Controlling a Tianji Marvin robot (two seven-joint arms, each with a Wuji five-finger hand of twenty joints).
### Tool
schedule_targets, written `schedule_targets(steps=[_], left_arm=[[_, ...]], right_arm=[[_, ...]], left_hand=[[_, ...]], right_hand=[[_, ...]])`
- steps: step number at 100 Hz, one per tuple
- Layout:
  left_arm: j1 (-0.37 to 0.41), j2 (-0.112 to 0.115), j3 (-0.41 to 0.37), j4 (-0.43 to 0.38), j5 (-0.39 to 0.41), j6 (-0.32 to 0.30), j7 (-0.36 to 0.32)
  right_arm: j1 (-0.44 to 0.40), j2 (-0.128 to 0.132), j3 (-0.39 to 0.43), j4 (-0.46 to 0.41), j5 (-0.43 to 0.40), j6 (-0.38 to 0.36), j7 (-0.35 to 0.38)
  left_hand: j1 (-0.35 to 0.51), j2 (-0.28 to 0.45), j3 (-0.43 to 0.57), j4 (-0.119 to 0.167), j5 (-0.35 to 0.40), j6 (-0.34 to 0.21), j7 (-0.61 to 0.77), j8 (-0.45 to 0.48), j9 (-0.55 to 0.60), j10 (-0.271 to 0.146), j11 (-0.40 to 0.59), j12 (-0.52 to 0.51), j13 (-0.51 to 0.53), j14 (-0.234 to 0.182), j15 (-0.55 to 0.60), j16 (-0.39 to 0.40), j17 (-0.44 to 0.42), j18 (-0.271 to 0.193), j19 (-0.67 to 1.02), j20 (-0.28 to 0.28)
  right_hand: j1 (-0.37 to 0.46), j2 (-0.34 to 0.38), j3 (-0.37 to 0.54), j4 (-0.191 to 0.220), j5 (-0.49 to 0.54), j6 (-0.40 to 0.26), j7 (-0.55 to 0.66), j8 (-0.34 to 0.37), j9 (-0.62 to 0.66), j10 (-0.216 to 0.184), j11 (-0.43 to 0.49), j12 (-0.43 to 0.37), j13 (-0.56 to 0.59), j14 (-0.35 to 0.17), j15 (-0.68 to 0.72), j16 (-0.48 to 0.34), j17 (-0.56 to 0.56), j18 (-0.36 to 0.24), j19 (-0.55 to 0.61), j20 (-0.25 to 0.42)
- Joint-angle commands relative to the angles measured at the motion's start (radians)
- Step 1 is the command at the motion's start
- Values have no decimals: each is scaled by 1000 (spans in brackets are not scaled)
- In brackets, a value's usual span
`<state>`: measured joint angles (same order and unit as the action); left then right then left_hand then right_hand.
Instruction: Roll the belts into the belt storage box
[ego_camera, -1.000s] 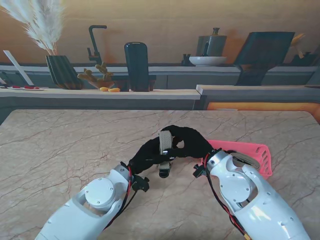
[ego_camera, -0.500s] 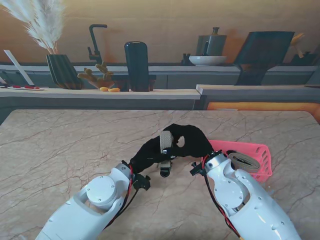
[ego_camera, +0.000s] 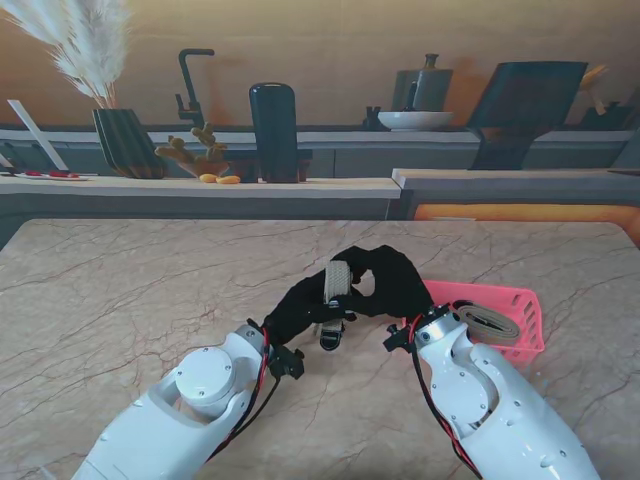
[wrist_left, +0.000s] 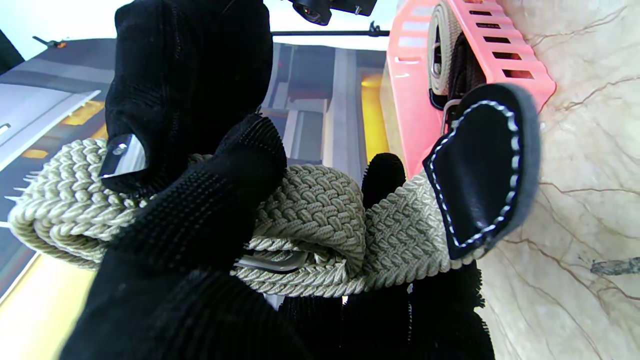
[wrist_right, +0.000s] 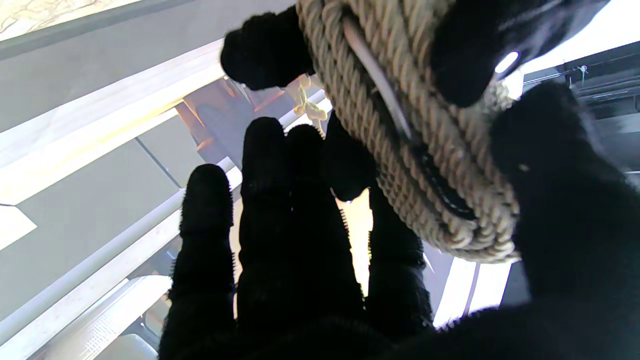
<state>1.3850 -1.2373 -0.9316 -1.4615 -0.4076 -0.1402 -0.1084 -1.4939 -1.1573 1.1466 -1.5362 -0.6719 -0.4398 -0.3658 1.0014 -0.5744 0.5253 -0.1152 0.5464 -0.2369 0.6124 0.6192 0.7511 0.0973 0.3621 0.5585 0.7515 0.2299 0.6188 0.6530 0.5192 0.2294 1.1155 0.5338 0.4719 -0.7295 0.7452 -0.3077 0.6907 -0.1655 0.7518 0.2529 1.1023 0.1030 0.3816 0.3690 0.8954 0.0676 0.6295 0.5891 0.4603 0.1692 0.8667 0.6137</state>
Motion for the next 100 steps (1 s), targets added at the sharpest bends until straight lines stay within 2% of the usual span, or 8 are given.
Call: schedule_targets(steps=[1,24,40,49,57,66,83,100], left_arm=[[6,-3,-9,15,-10,16,14],[-1,0,-6,24,6,29,4],[-10,2,-3,33,11,39,-14],[-11,2,-1,34,9,45,-15],[-12,1,-1,34,6,51,-17],[-12,1,-1,31,-1,54,-19],[-7,8,-4,26,-32,27,-59],[-8,22,1,23,5,-14,-79]], right_arm=[[-6,-3,-6,-24,-9,-20,-2],[-14,-6,7,-38,-9,-27,-15],[-25,-7,24,-55,-22,-28,-36],[-31,-8,32,-62,-23,-29,-41],[-32,-7,34,-62,-30,-34,-43],[-29,-4,28,-53,-41,-40,-40],[-16,-4,3,-28,-20,-29,-18],[-10,-9,-19,-17,54,17,23]], left_hand=[[9,224,-83,58,5,214,-9,-5,110,55,55,38,54,11,63,14,44,23,123,37],[-53,204,-96,55,6,232,-29,-18,70,55,73,-57,-1,35,54,7,-26,50,115,38],[-71,208,-119,48,24,234,-27,-12,71,64,70,-68,-17,46,40,5,-53,57,104,42],[2,245,-225,61,42,231,-16,-5,93,73,85,-70,0,52,61,15,-41,60,130,65],[34,292,-250,61,65,233,5,-6,132,77,116,-56,30,58,99,25,-17,64,175,76],[150,362,-324,62,98,227,83,-9,203,59,216,10,97,58,193,35,43,71,283,74],[271,444,-464,81,38,195,163,68,193,18,319,140,123,47,270,64,77,49,362,81],[290,483,-482,78,-9,170,208,151,165,-4,358,203,119,32,288,90,84,32,375,83]], right_hand=[[167,170,174,54,122,-466,333,61,18,-124,104,32,-42,-92,-17,-14,-34,-13,16,-23],[169,155,198,52,136,-460,337,68,104,-136,135,22,-3,-107,-12,-23,-30,0,14,-35],[169,155,200,52,134,-460,338,73,117,-136,131,11,9,-113,-15,-27,-30,4,10,-41],[169,158,199,51,132,-459,337,75,125,-153,134,9,13,-118,-17,-28,-29,2,10,-44],[168,162,195,51,129,-465,338,80,124,-170,134,10,8,-117,-22,-30,-32,1,10,-46],[171,163,194,51,127,-463,338,83,124,-171,136,13,7,-114,-23,-30,-31,2,11,-47],[176,171,188,53,103,-366,317,56,108,-149,151,30,6,-115,-22,-28,-27,1,14,-50],[125,119,206,47,-7,-255,281,26,35,-130,157,35,-20,-101,-25,-26,-30,-3,12,-53]])
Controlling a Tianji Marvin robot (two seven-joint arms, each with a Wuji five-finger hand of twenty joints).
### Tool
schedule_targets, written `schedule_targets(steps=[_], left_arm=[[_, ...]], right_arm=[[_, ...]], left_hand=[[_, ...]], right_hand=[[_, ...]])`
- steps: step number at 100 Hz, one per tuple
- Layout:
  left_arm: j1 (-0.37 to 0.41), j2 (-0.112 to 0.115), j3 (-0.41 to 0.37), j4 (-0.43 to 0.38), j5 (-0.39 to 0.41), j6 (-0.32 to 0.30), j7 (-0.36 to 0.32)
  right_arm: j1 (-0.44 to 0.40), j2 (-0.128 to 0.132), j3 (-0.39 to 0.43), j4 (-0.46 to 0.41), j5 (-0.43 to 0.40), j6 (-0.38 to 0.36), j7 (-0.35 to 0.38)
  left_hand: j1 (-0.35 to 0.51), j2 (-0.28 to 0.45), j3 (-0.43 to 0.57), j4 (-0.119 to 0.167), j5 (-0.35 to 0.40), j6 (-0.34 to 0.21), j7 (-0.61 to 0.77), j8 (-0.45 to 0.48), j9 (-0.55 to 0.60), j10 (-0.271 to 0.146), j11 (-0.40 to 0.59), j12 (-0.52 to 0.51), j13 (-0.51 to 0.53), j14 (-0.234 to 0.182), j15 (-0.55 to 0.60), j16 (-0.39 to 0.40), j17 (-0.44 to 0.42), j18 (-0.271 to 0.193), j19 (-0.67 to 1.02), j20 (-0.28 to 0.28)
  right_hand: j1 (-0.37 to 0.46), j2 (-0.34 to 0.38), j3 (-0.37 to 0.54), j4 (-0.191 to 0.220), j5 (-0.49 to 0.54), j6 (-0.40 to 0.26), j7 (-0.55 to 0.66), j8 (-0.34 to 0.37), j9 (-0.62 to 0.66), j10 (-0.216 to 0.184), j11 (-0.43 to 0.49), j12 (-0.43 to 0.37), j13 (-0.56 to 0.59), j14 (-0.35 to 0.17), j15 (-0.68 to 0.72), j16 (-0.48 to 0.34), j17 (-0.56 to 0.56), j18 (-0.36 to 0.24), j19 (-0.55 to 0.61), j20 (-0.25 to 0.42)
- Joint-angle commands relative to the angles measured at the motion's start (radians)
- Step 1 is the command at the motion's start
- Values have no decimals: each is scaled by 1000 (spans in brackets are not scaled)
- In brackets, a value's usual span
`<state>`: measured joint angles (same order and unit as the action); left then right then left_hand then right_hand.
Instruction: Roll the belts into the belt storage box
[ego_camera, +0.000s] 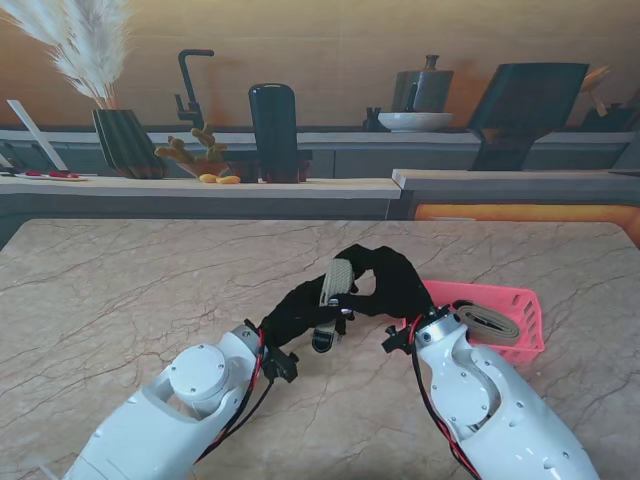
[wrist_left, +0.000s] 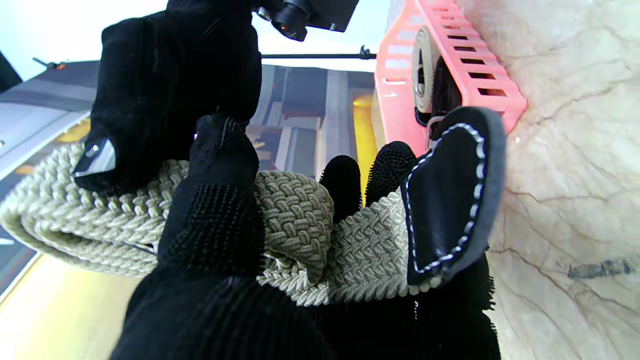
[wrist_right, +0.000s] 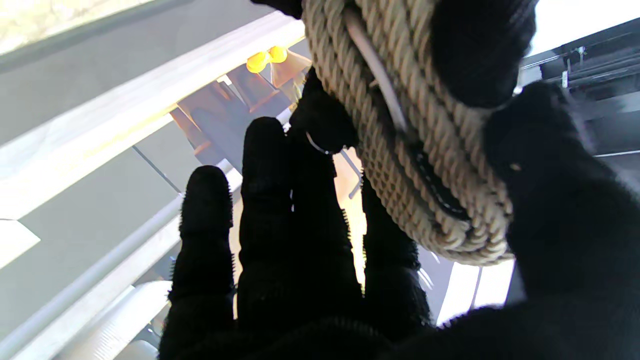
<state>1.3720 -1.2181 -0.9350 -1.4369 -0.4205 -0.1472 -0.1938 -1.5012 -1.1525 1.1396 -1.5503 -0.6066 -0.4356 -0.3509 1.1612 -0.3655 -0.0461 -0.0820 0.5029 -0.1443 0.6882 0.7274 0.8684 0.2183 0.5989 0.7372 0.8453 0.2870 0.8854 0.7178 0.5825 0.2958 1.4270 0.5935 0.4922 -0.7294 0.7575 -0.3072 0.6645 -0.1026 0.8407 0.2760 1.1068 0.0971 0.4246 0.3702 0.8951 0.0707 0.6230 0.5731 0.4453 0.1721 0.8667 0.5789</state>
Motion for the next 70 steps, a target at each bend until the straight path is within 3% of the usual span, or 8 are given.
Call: schedule_targets(steps=[1,13,40,44,45,48,61,70], left_arm=[[5,3,5,-2,21,-9,7],[5,5,7,-2,38,-21,13],[8,4,7,-4,49,-34,29],[8,4,7,-4,50,-38,30],[8,4,7,-4,51,-38,30],[9,4,7,-4,53,-41,32],[10,4,6,-6,58,-45,37],[11,4,5,-7,59,-44,40]], right_arm=[[-2,-14,-13,-2,-8,15,11],[4,-13,-25,6,28,42,47],[23,-11,-58,26,122,89,132],[25,-9,-62,28,135,97,149],[26,-9,-63,28,137,98,152],[28,-8,-66,30,144,103,160],[30,-2,-69,30,169,119,205],[31,0,-70,30,186,126,221]], left_hand=[[130,275,89,44,33,76,134,46,47,-127,122,26,25,-26,21,26,21,-35,64,23],[130,279,94,42,25,73,142,67,43,-128,122,42,22,-27,17,30,18,-38,62,21],[130,288,92,35,24,51,149,88,36,-136,112,52,13,-31,2,34,11,-40,54,17],[130,290,91,35,24,49,150,91,36,-135,111,53,13,-32,0,34,9,-41,51,16],[130,290,91,35,23,48,150,92,36,-138,111,54,13,-32,0,34,9,-41,50,16],[130,290,91,34,23,49,151,93,37,-140,111,55,12,-32,-1,35,8,-42,49,15],[130,290,92,33,24,48,151,97,37,-138,109,57,13,-33,-4,36,7,-39,44,14],[130,288,93,33,25,50,150,98,39,-136,109,59,13,-32,-6,37,7,-38,44,13]], right_hand=[[98,113,194,46,9,-309,188,1,24,-124,114,33,-23,-104,-19,-10,-15,-5,11,-18],[12,78,221,56,-29,-225,146,-4,-26,-109,130,18,-45,-91,-26,-10,-24,0,3,-16],[-50,115,185,94,-12,-139,29,41,-67,-82,114,5,-82,-71,-54,-15,-44,10,-26,-1],[-84,133,186,155,-15,-100,-67,116,-101,-71,100,5,-104,-64,-68,-17,-55,11,-43,10],[-91,138,183,177,-16,-90,-100,164,-110,-69,98,5,-109,-63,-70,-17,-57,12,-48,15],[-106,139,173,194,-43,-69,-141,203,-145,-60,86,2,-128,-55,-79,-19,-66,13,-55,19],[-140,165,60,205,-199,6,-247,201,-349,-10,47,-10,-203,-15,-162,-60,-107,28,-104,16],[-133,178,18,220,-236,1,-258,216,-412,-4,52,-13,-225,2,-213,-85,-120,29,-128,18]])
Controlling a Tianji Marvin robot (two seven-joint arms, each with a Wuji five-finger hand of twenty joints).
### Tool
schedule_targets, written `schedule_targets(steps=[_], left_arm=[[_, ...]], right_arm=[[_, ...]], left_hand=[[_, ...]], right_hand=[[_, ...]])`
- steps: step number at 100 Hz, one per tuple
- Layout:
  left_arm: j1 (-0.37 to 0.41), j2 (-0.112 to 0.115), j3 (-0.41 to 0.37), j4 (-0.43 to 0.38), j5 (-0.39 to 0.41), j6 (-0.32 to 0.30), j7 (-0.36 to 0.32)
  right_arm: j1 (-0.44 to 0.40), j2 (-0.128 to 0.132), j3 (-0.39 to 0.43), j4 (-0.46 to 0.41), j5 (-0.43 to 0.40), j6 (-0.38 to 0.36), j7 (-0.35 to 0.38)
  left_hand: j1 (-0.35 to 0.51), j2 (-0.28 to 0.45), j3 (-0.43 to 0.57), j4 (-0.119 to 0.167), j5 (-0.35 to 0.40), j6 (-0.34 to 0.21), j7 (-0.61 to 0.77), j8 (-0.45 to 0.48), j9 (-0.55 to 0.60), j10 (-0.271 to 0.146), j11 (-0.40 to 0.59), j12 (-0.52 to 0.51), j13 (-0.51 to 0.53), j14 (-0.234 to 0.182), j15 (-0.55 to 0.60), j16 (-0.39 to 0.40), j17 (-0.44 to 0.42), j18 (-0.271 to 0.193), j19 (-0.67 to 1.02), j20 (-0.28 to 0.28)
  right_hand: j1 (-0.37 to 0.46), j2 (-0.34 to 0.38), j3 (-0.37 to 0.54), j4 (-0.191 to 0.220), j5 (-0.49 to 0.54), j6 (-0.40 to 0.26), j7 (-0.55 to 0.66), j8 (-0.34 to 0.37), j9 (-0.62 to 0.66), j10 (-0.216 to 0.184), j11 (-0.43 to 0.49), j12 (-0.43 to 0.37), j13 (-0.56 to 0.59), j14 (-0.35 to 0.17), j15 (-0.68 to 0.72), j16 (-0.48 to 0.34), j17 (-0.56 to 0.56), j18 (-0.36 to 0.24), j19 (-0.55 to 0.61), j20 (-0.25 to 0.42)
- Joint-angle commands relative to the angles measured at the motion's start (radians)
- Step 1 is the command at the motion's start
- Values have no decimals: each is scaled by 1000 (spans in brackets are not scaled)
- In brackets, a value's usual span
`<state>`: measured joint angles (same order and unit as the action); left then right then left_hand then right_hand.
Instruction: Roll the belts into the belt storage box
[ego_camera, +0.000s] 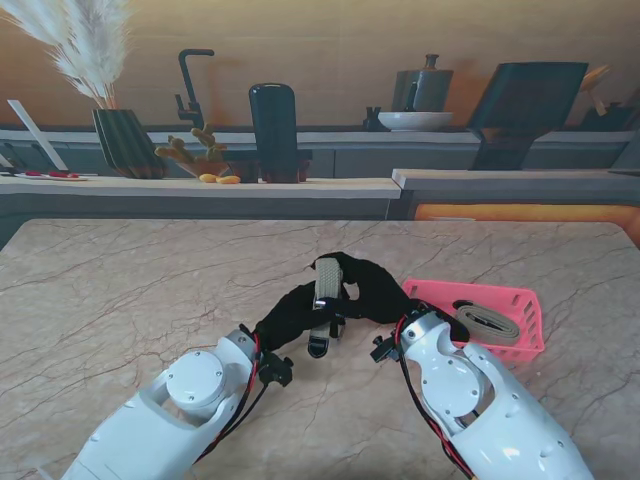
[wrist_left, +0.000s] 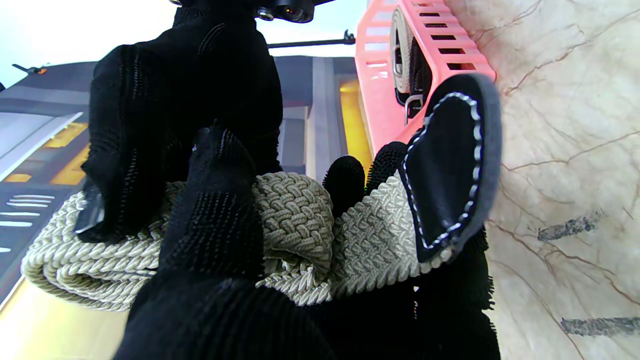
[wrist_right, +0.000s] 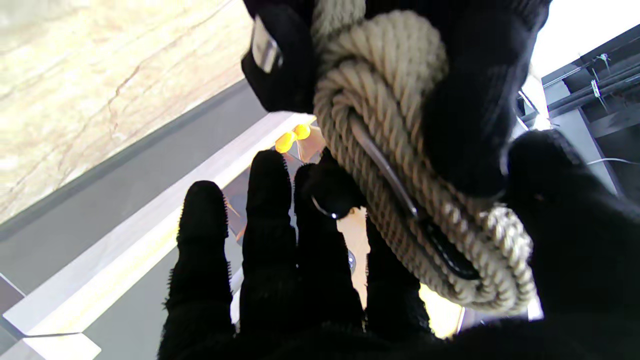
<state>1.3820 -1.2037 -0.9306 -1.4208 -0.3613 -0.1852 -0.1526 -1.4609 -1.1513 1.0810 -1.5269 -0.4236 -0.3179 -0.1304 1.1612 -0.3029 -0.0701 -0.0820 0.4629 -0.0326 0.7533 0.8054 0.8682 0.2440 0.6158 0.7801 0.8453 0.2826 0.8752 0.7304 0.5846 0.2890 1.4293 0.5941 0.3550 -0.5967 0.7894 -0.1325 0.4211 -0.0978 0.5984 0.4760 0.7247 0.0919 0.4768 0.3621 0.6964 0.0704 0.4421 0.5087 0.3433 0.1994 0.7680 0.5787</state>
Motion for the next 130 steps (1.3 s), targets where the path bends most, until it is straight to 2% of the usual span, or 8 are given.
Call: schedule_targets(steps=[1,12,19,35,42,58,78,130], left_arm=[[1,-11,0,-23,0,-6,-1],[3,-12,0,-25,-2,-4,4],[3,-13,1,-26,-2,-3,6],[6,-20,1,-28,1,11,33],[9,-27,1,-28,2,20,61],[4,-31,4,-16,11,17,76],[-5,-29,9,0,19,-12,66],[11,-21,-29,-15,71,-28,95]], right_arm=[[-9,-2,-12,6,4,9,0],[-7,-2,-15,6,15,14,8],[-4,-3,-20,8,25,15,11],[-1,-8,-23,9,36,6,-1],[-5,-14,-16,4,25,-5,-36],[-28,-22,20,-37,-20,-17,-107],[-49,-22,68,-81,-96,-41,-167],[-122,32,294,-207,-329,-54,-84]], left_hand=[[130,225,116,33,65,-62,84,19,40,-164,92,16,14,-27,4,25,5,-31,41,13],[130,226,116,32,66,-61,83,19,40,-163,90,18,14,-27,2,27,5,-30,43,14],[130,224,113,31,66,-57,81,17,41,-163,89,17,14,-26,1,27,4,-31,42,13],[115,152,108,55,104,-33,36,-82,68,-145,20,53,9,-10,-25,17,-5,-24,27,11],[-66,11,354,31,91,-19,6,-112,70,-138,-80,91,-20,-7,-51,10,-34,-21,-6,13],[-354,-70,540,34,11,31,-186,-182,-133,-133,-175,-218,-155,-39,-208,-32,-168,-40,-187,-15],[-516,-168,587,24,-99,35,-324,-278,-324,-130,-321,-341,-272,-61,-388,-102,-310,-14,-442,-7],[-568,-150,548,20,-105,32,-401,-320,-393,-104,-416,-428,-439,-81,-628,-267,-432,-38,-779,-92]], right_hand=[[5,45,-4,46,17,-11,-12,20,-22,1,0,-8,-21,4,-40,-25,-15,3,-32,19],[22,81,118,30,149,-123,52,39,80,-24,-8,-23,18,-11,-67,-41,3,2,-45,22],[179,142,16,-81,241,-251,314,-175,194,-61,-23,-26,49,-31,-69,-44,16,2,-45,20],[263,149,-8,-107,407,-292,388,-245,361,-148,-38,-26,106,-63,-38,-35,37,1,-30,15],[234,115,38,-115,425,-319,396,-253,403,-173,-48,-26,129,-74,-20,-29,45,0,-17,11],[230,99,63,-120,430,-311,402,-260,423,-164,-51,-25,159,-89,1,-22,61,-7,2,11],[224,97,75,-125,429,-313,409,-264,435,-146,-45,-29,183,-102,24,-15,70,-13,27,6],[258,109,45,-117,417,-301,414,-242,474,-87,24,-9,247,-79,84,10,80,0,63,-16]])
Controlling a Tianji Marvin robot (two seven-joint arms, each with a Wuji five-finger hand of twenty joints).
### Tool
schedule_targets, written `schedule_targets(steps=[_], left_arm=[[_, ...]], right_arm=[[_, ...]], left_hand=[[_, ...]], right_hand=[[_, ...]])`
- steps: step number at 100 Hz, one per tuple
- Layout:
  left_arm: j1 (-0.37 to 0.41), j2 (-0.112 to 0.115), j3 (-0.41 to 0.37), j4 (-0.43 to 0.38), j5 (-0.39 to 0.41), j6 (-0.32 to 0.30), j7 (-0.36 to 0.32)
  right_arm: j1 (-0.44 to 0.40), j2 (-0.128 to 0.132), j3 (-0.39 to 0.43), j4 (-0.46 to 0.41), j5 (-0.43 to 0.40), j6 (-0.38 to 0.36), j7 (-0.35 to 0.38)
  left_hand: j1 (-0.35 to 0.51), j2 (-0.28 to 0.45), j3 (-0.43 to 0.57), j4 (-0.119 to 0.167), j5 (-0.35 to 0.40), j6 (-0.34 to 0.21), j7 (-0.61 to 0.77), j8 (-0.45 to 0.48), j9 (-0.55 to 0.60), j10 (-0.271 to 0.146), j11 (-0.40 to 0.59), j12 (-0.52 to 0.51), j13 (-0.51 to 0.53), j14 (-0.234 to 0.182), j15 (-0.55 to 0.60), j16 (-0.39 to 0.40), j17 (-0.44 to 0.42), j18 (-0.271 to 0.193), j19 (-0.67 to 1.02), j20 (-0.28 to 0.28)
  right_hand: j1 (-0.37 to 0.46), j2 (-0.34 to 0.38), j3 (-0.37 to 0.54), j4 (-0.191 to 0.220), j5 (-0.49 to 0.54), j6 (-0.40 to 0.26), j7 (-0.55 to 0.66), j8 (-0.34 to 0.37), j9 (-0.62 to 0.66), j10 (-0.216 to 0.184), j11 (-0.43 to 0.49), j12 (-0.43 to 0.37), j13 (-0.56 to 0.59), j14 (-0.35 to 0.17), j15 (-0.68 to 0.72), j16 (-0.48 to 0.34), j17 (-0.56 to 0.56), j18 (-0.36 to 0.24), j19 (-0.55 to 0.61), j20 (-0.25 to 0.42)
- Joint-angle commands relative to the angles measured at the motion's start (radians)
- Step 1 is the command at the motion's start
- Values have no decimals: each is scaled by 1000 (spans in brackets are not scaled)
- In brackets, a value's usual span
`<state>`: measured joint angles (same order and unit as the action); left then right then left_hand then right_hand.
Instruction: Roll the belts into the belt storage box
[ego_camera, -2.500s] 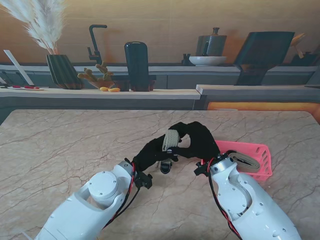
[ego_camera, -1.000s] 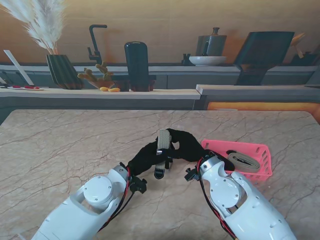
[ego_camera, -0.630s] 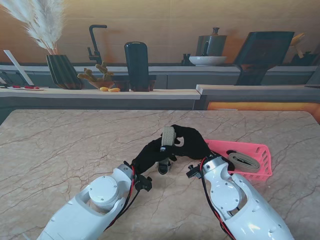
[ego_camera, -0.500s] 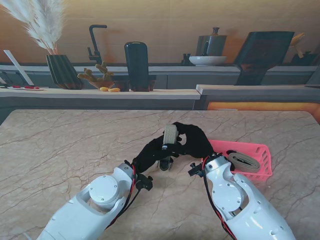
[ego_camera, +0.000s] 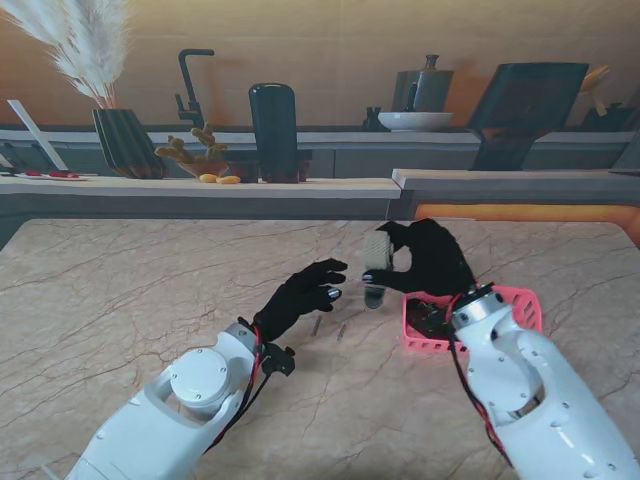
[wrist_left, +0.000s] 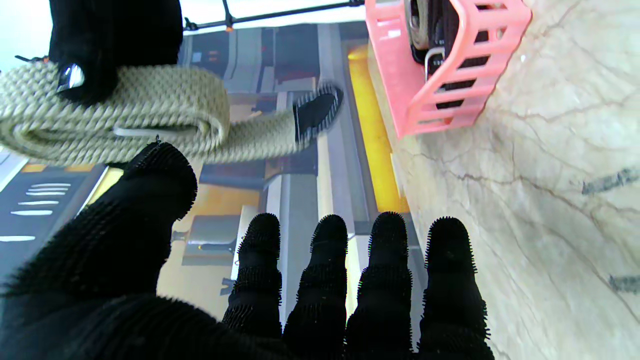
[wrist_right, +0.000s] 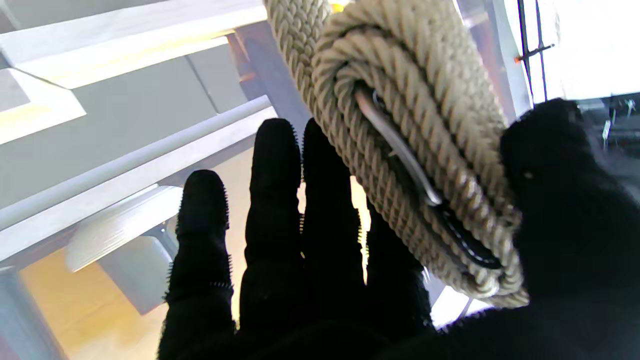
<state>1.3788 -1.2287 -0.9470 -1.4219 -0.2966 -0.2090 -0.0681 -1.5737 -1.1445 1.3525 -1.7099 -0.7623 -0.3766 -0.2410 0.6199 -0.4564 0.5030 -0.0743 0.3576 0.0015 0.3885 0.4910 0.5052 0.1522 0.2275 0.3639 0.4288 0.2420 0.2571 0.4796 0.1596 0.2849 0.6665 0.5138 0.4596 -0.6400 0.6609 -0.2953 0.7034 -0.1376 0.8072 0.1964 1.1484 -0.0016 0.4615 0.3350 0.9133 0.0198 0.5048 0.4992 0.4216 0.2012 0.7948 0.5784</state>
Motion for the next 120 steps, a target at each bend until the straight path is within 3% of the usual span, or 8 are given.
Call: schedule_targets(steps=[1,19,37,67,86,120], left_arm=[[15,4,-14,-16,8,-5,12],[44,15,-63,-56,56,-17,39],[69,24,-104,-80,119,-22,62],[83,30,-131,-94,144,-4,61],[87,30,-133,-104,143,12,65],[87,31,-133,-106,140,22,59]], right_arm=[[-11,27,29,-27,7,6,35],[-44,54,96,-53,-72,72,146],[-67,59,112,-27,-123,161,147],[-67,67,109,93,-189,262,134],[-62,84,115,151,-267,272,159],[-67,113,121,175,-419,246,213]], left_hand=[[-26,4,-26,12,2,-2,-36,-5,-29,-13,-28,-12,-23,-40,-10,-17,-7,-34,-17,-12],[-12,27,-38,13,27,-2,-27,-1,-11,-11,-20,-11,-13,-40,-8,-17,4,-28,-18,-8],[4,39,-57,15,45,-5,-20,5,8,-13,-14,-7,2,-40,-1,-14,10,-15,-7,4],[22,56,-86,18,68,-1,-15,10,33,-8,-9,1,14,-36,7,-7,11,-12,4,17],[33,63,-98,19,80,0,-13,13,47,-6,-5,6,22,-32,12,-3,12,-9,7,20],[43,73,-121,21,99,2,-9,17,65,-5,-4,12,36,-26,22,3,16,-7,14,23]], right_hand=[[156,151,173,46,137,-256,204,37,50,7,46,22,29,-29,31,26,0,-2,39,-17],[196,133,172,53,149,-212,200,42,64,33,125,54,59,5,145,102,24,4,83,-16],[223,128,168,59,160,-163,198,39,60,65,233,89,77,37,283,169,41,5,145,-6],[229,132,164,59,159,-158,197,40,47,65,238,85,70,42,291,166,35,13,166,-7],[232,131,162,61,160,-158,198,41,43,68,237,81,65,44,287,161,32,19,168,-10],[223,134,160,60,162,-161,190,37,27,82,229,75,36,58,288,163,26,22,172,-14]])
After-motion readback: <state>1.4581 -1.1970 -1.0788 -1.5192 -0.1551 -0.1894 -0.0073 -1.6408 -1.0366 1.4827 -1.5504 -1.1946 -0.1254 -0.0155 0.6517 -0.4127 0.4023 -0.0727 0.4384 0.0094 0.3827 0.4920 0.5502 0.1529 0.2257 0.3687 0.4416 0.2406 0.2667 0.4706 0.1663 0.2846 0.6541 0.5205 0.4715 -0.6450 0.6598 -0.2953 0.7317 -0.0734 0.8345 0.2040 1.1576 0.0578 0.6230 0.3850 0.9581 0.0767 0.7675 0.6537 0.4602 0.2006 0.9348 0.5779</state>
